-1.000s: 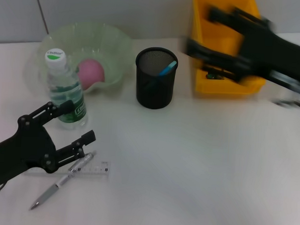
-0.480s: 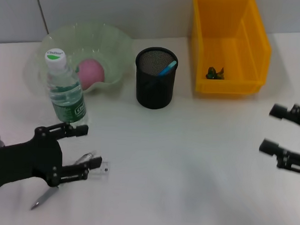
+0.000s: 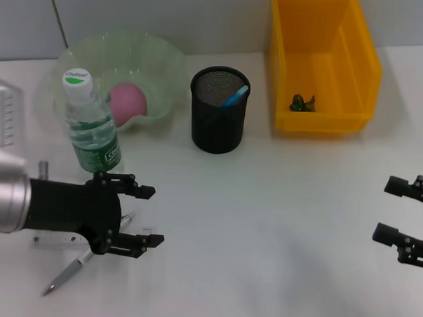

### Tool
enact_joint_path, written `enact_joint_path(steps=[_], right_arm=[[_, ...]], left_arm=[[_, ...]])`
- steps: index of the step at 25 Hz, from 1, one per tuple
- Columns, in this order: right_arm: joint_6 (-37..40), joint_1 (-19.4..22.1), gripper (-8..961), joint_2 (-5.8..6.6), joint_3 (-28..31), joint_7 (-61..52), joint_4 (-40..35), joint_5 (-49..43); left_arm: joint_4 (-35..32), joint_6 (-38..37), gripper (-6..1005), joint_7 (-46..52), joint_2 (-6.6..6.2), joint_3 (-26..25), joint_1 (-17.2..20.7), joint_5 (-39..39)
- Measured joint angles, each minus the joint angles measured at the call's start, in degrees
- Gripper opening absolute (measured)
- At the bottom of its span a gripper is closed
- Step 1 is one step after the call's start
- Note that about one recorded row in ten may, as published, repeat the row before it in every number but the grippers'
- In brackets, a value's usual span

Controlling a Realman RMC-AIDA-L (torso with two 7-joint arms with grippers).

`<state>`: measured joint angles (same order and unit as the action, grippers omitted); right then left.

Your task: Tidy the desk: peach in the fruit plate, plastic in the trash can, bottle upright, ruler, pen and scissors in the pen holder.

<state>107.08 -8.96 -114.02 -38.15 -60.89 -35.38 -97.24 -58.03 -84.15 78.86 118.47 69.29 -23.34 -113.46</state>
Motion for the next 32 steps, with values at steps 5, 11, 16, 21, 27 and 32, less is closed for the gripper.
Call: enact_joint_path(steps=[5, 11, 16, 21, 27, 32], right_arm=[[0.00, 0.51, 792, -0.12, 0.37, 0.07, 0.51, -0.45], [-0.05, 0.66, 788, -0.32, 0.68, 0.10, 0.85, -0.60], [-0.11, 0.55, 784, -0.63, 0.69, 0.12, 1.31, -0.67], [-0.10, 0.63, 780, -1.15, 0.74, 0.15, 1.47, -1.38], [-0.10, 0.68, 775, -1.40, 0.78, 0.16, 1.47, -1.53], [-0.08, 0.78, 771, -1.66, 0.80, 0.16, 1.46, -1.56]], left_arm=[[-0.11, 0.09, 781, 2.58, 0.15, 1.24, -4.11, -7.32], [-1.30, -0.45, 781, 5.01, 0.15, 3.58, -5.99, -12.20], [-1.69, 0.30, 781, 6.57, 0.30, 5.41, -7.90, -15.97], [-1.11, 1.86, 781, 7.07, 0.24, 6.03, -8.69, -16.09], [-0.72, 3.43, 781, 7.70, 0.31, 8.04, -9.03, -17.68], [1.60, 4.26, 780, 8.23, 0.36, 8.89, -10.20, -18.46]])
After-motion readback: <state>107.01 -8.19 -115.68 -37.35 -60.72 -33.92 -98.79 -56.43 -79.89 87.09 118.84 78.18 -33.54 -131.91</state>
